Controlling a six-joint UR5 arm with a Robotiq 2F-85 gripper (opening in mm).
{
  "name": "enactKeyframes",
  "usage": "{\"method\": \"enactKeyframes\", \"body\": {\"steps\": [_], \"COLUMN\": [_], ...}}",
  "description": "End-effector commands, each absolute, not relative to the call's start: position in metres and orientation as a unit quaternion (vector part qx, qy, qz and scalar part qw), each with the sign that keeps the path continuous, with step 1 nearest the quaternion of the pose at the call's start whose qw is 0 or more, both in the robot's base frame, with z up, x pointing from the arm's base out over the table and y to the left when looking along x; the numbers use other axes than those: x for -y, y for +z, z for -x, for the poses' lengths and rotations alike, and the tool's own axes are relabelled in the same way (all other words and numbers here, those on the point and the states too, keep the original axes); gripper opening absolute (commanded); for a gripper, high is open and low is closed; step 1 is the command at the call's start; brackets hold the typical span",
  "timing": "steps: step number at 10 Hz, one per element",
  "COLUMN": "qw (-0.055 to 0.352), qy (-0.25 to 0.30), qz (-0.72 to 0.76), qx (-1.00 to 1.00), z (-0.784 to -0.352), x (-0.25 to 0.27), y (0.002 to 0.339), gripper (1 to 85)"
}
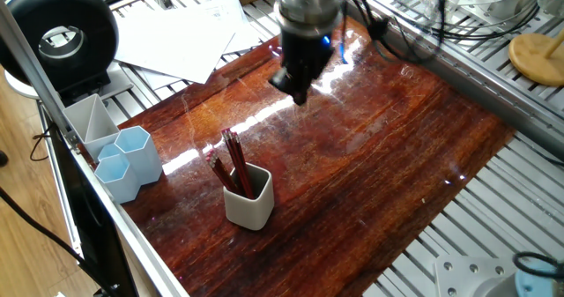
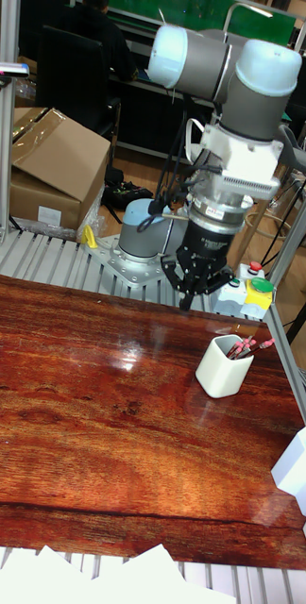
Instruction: Put the pen into the pen holder
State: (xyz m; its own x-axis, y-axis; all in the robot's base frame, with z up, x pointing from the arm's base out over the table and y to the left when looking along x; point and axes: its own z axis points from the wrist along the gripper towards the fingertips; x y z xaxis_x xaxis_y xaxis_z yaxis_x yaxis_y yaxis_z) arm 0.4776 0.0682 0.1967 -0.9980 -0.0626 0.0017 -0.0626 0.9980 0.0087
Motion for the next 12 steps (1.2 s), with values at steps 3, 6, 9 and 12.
{"method": "enactKeyframes", "body": {"steps": [3,6,9,12], "qw": [0.027,0.029,0.028,0.026], "qy": [-0.004,-0.011,-0.002,-0.001], "qz": [0.030,0.032,0.020,0.015], "qx": [0.999,0.999,0.999,1.000], "z": [-0.488,-0.486,-0.485,-0.485], "x": [-0.065,-0.066,-0.060,-0.058], "y": [0.189,0.187,0.185,0.183], "gripper": [1.0,1.0,1.0,1.0]}}
